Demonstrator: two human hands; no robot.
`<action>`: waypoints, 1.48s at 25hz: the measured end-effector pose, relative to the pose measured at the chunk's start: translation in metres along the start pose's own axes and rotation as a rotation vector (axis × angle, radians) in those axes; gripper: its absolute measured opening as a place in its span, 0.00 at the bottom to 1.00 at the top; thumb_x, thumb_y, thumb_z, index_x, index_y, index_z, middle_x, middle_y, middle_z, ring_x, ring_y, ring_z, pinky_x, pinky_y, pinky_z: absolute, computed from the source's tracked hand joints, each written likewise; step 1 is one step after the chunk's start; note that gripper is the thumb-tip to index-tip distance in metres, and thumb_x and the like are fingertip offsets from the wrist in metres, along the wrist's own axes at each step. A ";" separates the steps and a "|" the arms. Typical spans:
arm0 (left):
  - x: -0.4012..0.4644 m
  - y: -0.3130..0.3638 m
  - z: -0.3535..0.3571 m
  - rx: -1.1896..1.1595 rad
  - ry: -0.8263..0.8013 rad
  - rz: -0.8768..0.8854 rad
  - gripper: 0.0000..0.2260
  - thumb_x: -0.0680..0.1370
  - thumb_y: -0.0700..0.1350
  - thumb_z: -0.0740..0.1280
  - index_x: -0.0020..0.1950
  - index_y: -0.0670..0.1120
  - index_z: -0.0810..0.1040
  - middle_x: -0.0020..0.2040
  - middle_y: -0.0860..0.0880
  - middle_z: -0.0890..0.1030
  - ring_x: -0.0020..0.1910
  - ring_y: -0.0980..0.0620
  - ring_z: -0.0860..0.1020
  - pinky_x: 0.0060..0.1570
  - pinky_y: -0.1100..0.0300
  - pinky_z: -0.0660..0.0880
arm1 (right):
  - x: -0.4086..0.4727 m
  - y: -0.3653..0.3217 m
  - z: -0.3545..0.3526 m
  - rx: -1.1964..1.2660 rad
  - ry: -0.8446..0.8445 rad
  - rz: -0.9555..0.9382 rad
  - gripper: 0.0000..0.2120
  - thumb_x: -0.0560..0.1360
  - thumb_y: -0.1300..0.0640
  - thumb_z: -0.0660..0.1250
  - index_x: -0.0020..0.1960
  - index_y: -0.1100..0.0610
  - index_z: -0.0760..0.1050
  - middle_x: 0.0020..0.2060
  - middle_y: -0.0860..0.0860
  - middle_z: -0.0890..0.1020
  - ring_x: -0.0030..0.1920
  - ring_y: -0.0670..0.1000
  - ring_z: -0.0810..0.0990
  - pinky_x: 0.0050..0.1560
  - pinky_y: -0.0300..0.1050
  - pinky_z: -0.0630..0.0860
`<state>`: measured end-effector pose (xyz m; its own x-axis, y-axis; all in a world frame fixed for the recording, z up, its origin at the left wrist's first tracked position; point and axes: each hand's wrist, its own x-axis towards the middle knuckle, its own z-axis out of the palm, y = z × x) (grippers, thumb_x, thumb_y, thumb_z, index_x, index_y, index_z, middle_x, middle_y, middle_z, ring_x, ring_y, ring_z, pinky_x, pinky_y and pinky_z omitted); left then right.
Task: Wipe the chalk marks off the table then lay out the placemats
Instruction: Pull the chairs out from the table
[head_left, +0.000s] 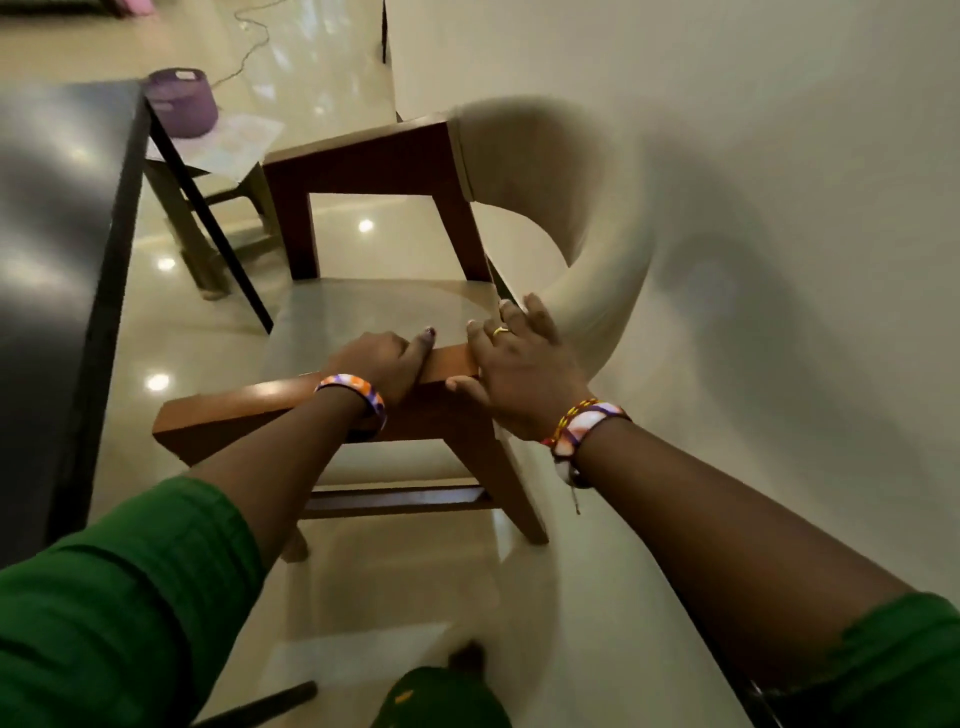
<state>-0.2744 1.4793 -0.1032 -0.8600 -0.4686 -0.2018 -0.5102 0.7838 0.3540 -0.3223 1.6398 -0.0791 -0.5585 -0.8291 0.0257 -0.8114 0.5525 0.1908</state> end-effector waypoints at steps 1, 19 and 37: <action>0.002 0.001 -0.001 -0.002 -0.015 -0.013 0.29 0.80 0.60 0.48 0.51 0.40 0.80 0.40 0.43 0.76 0.40 0.46 0.73 0.42 0.57 0.66 | 0.010 0.005 -0.006 -0.007 -0.027 -0.051 0.31 0.77 0.36 0.51 0.64 0.60 0.69 0.61 0.59 0.77 0.64 0.60 0.71 0.66 0.51 0.56; 0.030 0.059 -0.006 -0.215 -0.344 -0.411 0.24 0.79 0.60 0.55 0.61 0.44 0.77 0.63 0.45 0.77 0.59 0.46 0.75 0.55 0.58 0.67 | 0.134 0.137 -0.042 0.338 -1.270 -0.435 0.23 0.72 0.52 0.70 0.67 0.52 0.72 0.58 0.54 0.80 0.56 0.55 0.79 0.53 0.47 0.79; 0.023 0.089 0.012 -0.312 0.444 -0.695 0.15 0.74 0.46 0.62 0.36 0.40 0.83 0.39 0.43 0.85 0.41 0.43 0.81 0.42 0.53 0.76 | 0.105 0.132 -0.030 0.147 -0.552 -0.863 0.28 0.60 0.42 0.77 0.55 0.56 0.79 0.49 0.52 0.83 0.47 0.53 0.81 0.46 0.46 0.80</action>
<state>-0.3395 1.5438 -0.0874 -0.2406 -0.9640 -0.1135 -0.8355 0.1462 0.5297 -0.4834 1.6232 -0.0222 0.2521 -0.8140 -0.5232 -0.9655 -0.1755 -0.1922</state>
